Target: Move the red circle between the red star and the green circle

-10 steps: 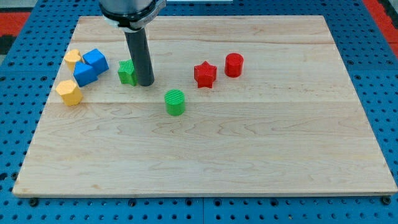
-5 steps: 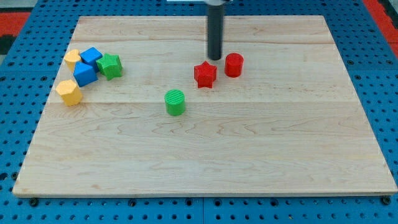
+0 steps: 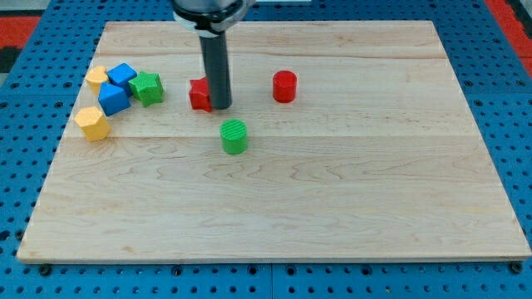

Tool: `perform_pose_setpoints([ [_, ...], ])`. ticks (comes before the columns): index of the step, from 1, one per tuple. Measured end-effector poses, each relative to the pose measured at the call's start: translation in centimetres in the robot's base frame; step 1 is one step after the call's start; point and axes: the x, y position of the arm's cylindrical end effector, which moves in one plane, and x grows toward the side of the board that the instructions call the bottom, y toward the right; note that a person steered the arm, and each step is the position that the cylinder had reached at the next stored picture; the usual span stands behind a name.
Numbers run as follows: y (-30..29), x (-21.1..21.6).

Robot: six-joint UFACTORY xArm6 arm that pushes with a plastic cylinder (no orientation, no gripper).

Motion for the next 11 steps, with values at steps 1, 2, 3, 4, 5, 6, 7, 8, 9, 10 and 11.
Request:
perform_pose_setpoints([
  [1,0.0,-0.1],
  [2,-1.2,-0.9],
  [3,-1.4,-2.1],
  [4,-1.7,-3.6],
  [5,-5.6,-2.8],
  [6,-0.8,-2.8],
  [7,9.3,2.1],
  [8,13.3,6.9],
  [9,3.0,9.3],
  [10,-3.4,6.4],
  [11,-8.0,4.8],
])
